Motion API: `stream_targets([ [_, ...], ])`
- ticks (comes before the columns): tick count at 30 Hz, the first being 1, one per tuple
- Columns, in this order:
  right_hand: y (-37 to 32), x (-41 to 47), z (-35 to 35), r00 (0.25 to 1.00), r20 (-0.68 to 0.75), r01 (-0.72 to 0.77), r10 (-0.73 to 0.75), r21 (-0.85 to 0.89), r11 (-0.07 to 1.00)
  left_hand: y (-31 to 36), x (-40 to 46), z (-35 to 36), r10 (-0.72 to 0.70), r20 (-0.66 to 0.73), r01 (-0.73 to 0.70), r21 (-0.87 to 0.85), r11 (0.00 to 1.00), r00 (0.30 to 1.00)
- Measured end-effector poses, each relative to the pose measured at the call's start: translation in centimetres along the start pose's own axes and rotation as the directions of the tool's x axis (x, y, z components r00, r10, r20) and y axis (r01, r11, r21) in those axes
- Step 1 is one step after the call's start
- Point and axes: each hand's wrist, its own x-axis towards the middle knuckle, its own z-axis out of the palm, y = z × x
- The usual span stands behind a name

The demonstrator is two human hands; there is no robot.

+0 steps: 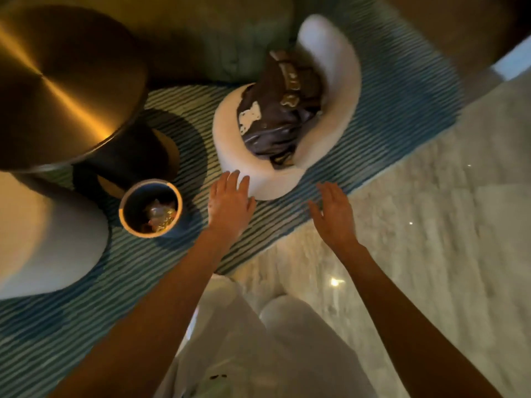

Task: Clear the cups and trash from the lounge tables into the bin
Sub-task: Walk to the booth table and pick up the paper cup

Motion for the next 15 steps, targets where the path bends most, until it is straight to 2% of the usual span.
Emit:
stream_targets([
  [7, 12.2, 0.1, -12.8, 0.977, -0.194, -0.109, 0.091, -0.089, 0.99, 16.3, 7.0, -4.4, 0.236, -0.13, -0.235, 0.023, 0.972, 0.963],
  [15, 21.3, 8.9, -23.7, 0.924, -0.367, -0.156, 0.105, -0.113, 0.981, 31.3, 20.0, -7.6, 0.467, -0.206, -0.469, 0.042, 0.882, 0.86],
])
